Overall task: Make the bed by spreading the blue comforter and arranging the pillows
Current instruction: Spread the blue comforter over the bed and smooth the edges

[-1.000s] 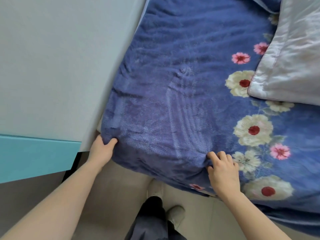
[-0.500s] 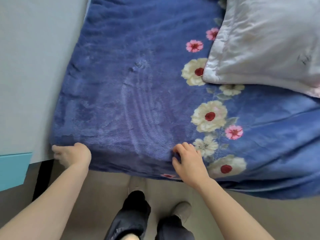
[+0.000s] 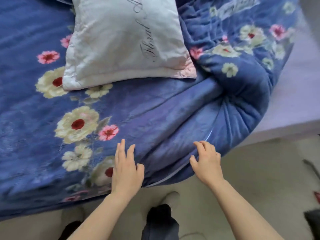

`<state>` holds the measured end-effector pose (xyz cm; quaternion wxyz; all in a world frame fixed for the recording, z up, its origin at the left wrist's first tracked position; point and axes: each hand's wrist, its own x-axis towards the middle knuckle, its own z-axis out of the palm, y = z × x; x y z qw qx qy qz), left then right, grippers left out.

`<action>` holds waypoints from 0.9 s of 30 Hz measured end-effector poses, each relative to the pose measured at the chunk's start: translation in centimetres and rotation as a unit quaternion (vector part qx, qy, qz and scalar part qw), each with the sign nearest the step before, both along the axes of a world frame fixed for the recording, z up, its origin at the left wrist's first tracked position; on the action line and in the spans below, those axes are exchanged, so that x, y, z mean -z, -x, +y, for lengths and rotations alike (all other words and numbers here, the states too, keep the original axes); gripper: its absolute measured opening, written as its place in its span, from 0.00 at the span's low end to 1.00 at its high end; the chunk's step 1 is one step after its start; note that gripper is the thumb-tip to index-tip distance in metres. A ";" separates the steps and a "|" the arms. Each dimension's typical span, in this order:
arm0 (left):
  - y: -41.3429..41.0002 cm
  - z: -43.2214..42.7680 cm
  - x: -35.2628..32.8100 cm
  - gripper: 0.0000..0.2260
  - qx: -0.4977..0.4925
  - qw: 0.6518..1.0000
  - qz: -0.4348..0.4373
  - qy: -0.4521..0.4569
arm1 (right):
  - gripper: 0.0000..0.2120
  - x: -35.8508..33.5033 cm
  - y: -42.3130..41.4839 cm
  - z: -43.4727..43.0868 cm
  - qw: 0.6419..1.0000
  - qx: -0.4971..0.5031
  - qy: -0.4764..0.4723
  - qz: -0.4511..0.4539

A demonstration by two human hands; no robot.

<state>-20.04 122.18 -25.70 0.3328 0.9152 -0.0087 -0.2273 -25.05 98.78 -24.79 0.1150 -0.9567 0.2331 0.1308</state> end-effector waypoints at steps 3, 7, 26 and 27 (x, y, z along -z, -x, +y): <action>1.5 -8.1 0.0 0.25 0.027 0.999 -0.030 0.019 | 0.23 -0.9 2.7 -7.4 1.000 0.012 -0.011 0.025; 3.0 -19.2 -0.9 0.24 0.041 0.997 -0.001 0.067 | 0.24 -3.0 4.9 -16.7 1.000 0.012 -0.012 0.024; -17.3 -43.3 -3.5 0.30 -0.223 0.911 0.127 0.323 | 0.32 -6.4 -17.5 -36.1 0.972 -0.199 -0.120 -0.036; -17.7 -44.6 -3.4 0.29 -0.185 0.931 0.120 0.290 | 0.29 -6.5 -18.3 -37.4 0.973 -0.155 -0.160 -0.055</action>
